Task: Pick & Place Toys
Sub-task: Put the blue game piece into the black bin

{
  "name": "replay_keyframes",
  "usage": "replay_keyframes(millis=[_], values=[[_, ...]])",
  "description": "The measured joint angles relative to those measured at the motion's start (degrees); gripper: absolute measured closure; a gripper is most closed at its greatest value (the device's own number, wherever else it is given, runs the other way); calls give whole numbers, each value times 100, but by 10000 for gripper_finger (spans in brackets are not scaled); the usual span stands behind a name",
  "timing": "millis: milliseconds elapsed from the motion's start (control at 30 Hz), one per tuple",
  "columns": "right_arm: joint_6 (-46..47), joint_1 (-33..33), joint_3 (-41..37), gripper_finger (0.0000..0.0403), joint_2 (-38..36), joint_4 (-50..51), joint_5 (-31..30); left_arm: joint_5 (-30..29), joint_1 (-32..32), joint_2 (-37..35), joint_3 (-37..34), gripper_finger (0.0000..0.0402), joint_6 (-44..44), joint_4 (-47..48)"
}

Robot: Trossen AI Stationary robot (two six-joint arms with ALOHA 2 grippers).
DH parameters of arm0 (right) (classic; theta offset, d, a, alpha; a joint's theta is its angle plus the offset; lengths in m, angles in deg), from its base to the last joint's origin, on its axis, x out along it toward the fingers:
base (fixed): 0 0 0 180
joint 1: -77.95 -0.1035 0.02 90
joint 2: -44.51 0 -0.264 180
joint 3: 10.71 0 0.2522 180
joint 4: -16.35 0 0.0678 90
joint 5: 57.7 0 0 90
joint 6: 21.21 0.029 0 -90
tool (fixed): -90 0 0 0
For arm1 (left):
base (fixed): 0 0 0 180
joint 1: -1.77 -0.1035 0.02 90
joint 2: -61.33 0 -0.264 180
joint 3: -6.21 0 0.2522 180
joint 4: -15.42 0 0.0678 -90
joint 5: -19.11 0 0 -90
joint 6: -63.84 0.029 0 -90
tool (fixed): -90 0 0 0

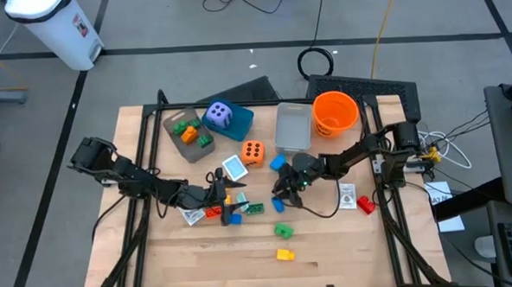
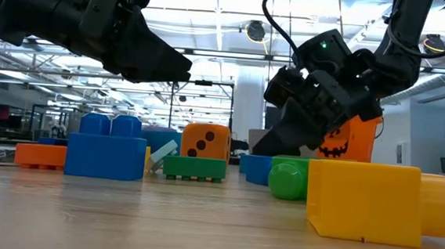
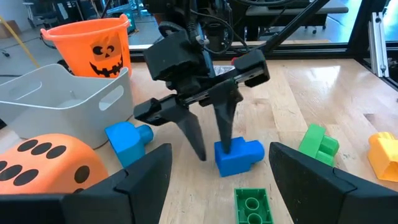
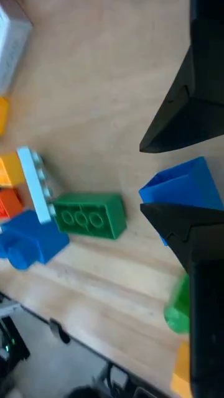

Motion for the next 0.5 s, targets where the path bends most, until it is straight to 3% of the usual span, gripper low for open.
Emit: replay_keyframes(millis=[267, 500], values=[[54, 106, -2, 266, -57, 94, 830, 2, 0, 0, 0, 124, 0, 7], [5, 224, -4, 266, -442, 224, 1183, 2, 0, 0, 0, 124, 11, 1]])
